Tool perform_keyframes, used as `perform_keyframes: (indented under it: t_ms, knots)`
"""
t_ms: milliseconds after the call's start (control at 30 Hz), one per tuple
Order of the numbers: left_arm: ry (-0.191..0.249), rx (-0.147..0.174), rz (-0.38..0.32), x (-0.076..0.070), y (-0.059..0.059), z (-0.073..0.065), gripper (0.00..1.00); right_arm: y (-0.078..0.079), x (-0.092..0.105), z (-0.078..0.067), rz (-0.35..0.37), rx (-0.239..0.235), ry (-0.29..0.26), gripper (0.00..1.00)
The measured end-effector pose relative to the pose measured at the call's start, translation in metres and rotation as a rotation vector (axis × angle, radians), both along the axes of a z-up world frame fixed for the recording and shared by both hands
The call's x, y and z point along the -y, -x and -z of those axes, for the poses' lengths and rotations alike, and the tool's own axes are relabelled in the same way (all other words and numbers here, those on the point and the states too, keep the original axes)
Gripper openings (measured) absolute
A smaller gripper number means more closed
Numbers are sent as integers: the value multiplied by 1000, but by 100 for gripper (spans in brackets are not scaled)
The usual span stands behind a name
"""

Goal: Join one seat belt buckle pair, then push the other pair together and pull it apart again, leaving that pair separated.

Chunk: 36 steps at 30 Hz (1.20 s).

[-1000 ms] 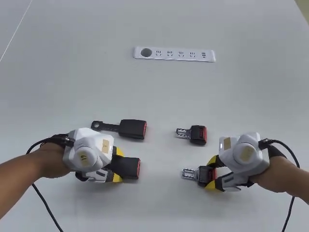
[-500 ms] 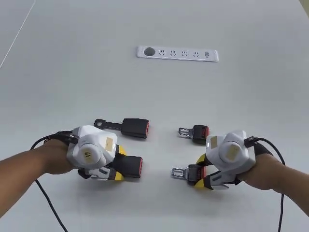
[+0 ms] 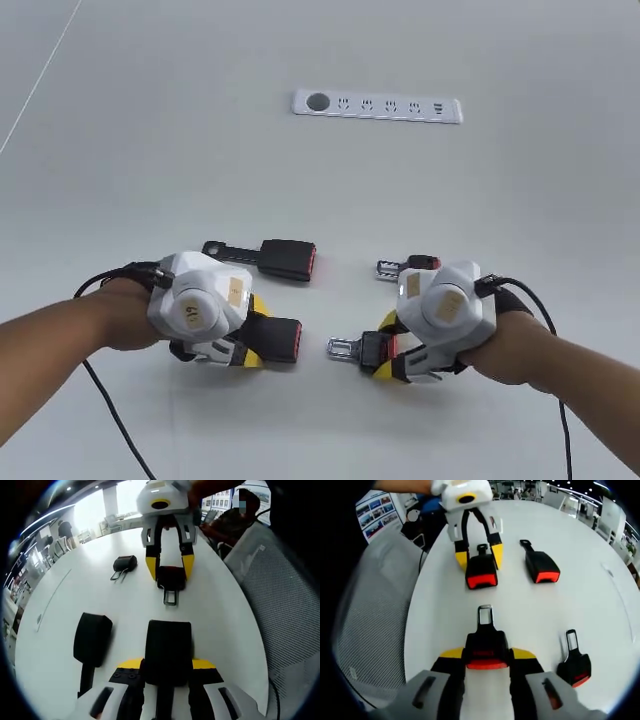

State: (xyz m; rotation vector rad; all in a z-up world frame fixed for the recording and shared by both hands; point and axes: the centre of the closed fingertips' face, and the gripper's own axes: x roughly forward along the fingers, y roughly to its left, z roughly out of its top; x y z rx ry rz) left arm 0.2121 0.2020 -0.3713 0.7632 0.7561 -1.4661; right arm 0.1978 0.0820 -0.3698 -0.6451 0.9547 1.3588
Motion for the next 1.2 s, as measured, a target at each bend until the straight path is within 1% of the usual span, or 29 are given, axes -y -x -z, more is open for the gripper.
perform_keyframes:
  t_ms: [167, 267, 400, 500, 633, 767, 900, 967, 1067, 1200]
  knots:
    - [-3, -2, -3, 0, 0, 0, 35, -2, -8, 0, 8, 1, -12, 33]
    - [-7, -2, -3, 0, 0, 0, 35, -1, -17, 0, 6, 1, -27, 33]
    - [-9, -3, -4, 0, 0, 1, 35, -3, -24, 0, 24, -7, -57, 33]
    - [-13, -4, -4, -1, 0, 1, 35, -4, -27, 1, 28, -5, -68, 33]
    - [-15, -5, -5, -1, 0, 2, 35, -2, -34, 1, 24, -12, -85, 33]
    - [-16, -5, -5, -1, 0, 1, 35, -2, -42, 0, 12, -3, -102, 33]
    - [-25, -2, -4, 0, 1, 2, 35, -3, -50, 0, 17, -1, -121, 33]
    - [-25, -2, -5, -1, 1, 2, 34, -4, -50, 0, 20, -6, -119, 33]
    - [-24, -1, -6, -1, 1, 2, 34, -4, -49, 0, 27, 2, -146, 33]
    - [-32, 3, -3, 0, 2, 2, 34, -3, -51, -1, 24, 18, -158, 32]
